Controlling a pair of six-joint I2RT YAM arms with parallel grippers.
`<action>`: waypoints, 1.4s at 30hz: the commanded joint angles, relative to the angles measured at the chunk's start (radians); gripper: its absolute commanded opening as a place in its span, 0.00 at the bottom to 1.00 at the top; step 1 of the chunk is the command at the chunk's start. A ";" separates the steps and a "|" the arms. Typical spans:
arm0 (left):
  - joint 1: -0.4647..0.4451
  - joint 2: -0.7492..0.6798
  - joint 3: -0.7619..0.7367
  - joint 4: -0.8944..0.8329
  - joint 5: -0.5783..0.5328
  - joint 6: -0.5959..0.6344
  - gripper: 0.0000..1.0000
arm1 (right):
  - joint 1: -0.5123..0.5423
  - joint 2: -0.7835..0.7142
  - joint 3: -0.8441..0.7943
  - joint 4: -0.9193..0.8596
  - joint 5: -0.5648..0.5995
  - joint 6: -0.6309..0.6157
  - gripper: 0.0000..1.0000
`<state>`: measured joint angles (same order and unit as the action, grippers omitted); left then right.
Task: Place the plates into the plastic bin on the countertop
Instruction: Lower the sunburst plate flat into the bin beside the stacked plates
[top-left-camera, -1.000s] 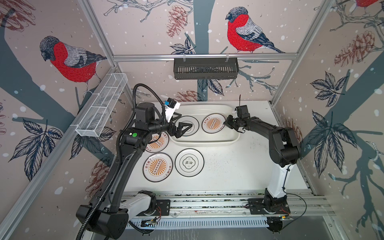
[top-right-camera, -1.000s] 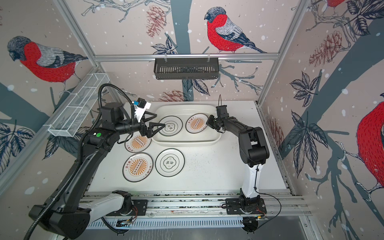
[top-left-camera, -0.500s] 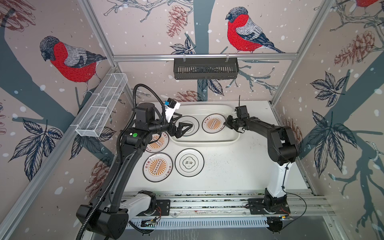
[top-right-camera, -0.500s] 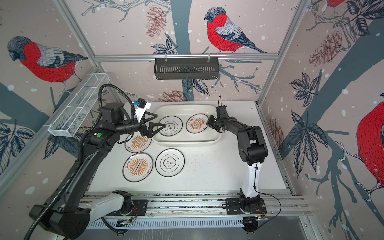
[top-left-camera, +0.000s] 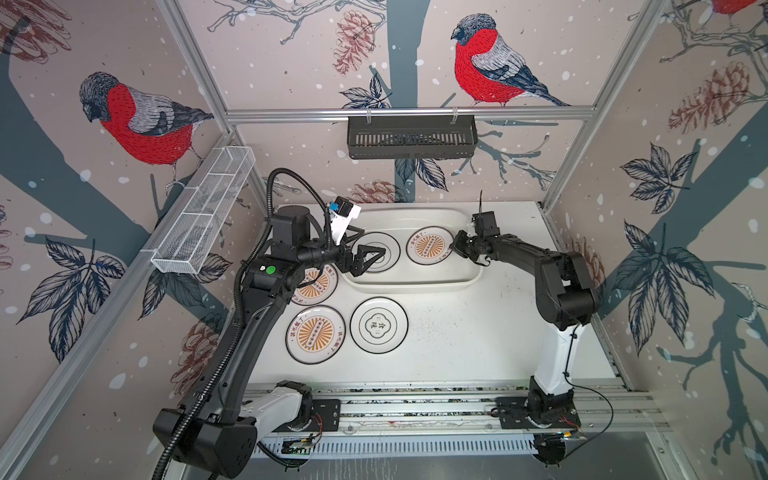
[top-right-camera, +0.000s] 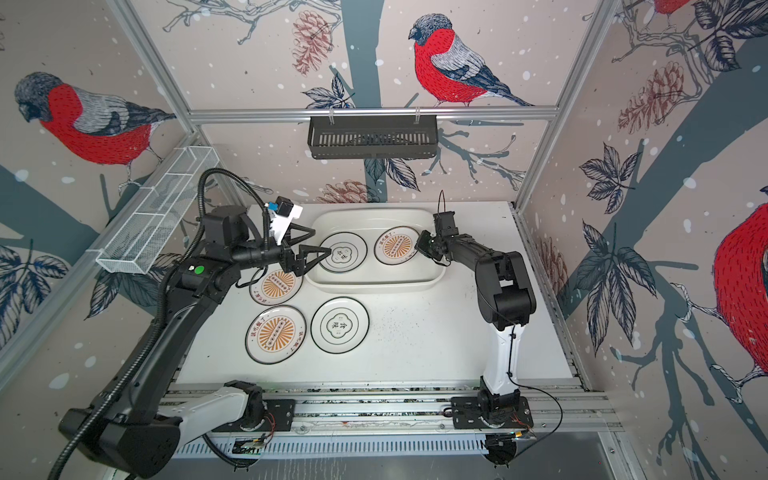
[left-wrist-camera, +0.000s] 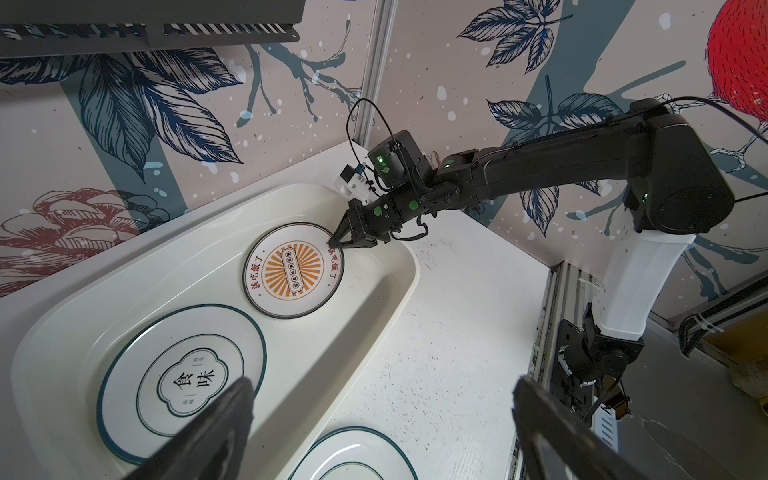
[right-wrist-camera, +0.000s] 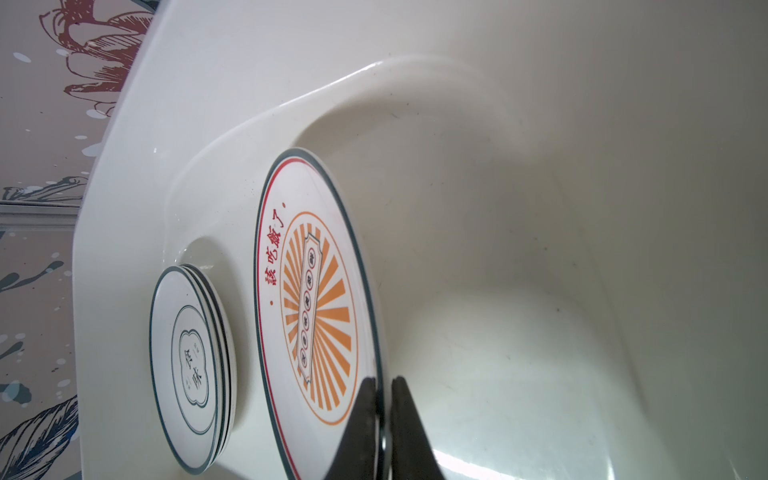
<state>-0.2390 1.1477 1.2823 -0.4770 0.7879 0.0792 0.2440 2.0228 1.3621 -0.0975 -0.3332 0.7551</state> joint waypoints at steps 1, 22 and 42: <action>0.000 -0.002 -0.003 0.037 0.027 0.002 0.96 | -0.003 0.009 0.003 -0.039 0.032 -0.008 0.13; 0.000 -0.011 -0.021 0.049 0.037 0.001 0.96 | -0.002 0.042 0.006 -0.073 0.057 -0.011 0.17; 0.001 -0.003 -0.001 0.021 0.012 0.033 0.96 | 0.117 0.081 0.283 -0.209 0.174 -0.104 0.21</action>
<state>-0.2390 1.1423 1.2720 -0.4568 0.8066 0.0868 0.3462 2.0621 1.5948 -0.2527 -0.1680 0.6788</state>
